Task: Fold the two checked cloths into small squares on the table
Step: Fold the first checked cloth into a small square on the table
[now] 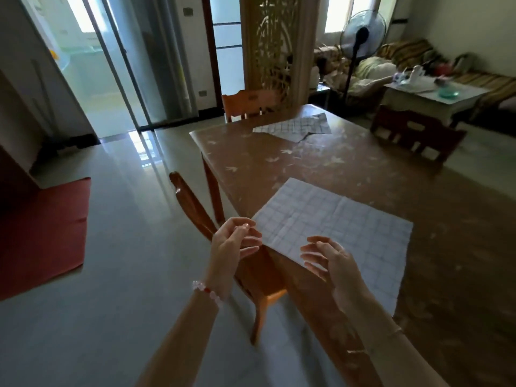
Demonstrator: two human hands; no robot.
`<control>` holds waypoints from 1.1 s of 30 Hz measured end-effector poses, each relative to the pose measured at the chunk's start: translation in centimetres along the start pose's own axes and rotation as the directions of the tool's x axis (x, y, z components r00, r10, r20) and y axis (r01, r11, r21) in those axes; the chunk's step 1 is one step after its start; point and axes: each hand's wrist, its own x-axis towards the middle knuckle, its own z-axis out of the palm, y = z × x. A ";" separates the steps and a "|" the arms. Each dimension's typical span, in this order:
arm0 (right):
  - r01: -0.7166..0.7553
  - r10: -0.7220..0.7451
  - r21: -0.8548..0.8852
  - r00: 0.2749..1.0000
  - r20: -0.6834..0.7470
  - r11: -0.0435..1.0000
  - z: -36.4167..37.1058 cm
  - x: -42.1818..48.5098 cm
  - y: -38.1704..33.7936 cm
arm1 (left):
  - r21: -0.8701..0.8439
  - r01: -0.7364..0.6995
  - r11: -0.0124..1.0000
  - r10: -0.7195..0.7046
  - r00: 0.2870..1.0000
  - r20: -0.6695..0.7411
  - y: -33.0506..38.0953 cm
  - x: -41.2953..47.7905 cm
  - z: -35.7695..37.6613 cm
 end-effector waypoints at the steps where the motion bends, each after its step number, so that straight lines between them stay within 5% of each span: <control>1: 0.002 -0.002 0.004 1.000 -0.030 1.000 -0.7 0.5 -0.1 | -0.002 0.010 1.000 -0.010 1.000 0.027 -0.2 0.8 0.9; 17: 0.041 -0.006 0.056 0.859 -0.512 0.998 -7.6 8.1 -1.5 | 0.097 0.142 0.985 -0.172 0.850 0.498 -4.5 14.7 12.8; 24: -0.039 -0.034 -0.099 0.763 -0.645 0.994 -8.2 11.8 0.7 | 0.237 0.135 0.962 -0.256 0.743 0.618 -7.8 20.9 14.9; 26: -0.080 -0.062 -0.175 0.730 -0.681 0.981 -8.5 12.4 2.0 | 0.308 0.053 0.950 -0.243 0.746 0.620 -9.4 22.2 15.2; 29: -0.168 -0.130 -0.357 0.724 -0.677 0.919 -8.6 13.3 4.0 | 0.462 -0.308 0.832 -0.121 0.712 0.692 -11.6 23.1 15.1; 33: -0.253 -0.252 -0.716 0.818 -0.518 0.650 -9.0 14.6 6.6 | 0.582 -0.730 0.359 -0.066 0.602 0.796 -13.8 23.1 14.4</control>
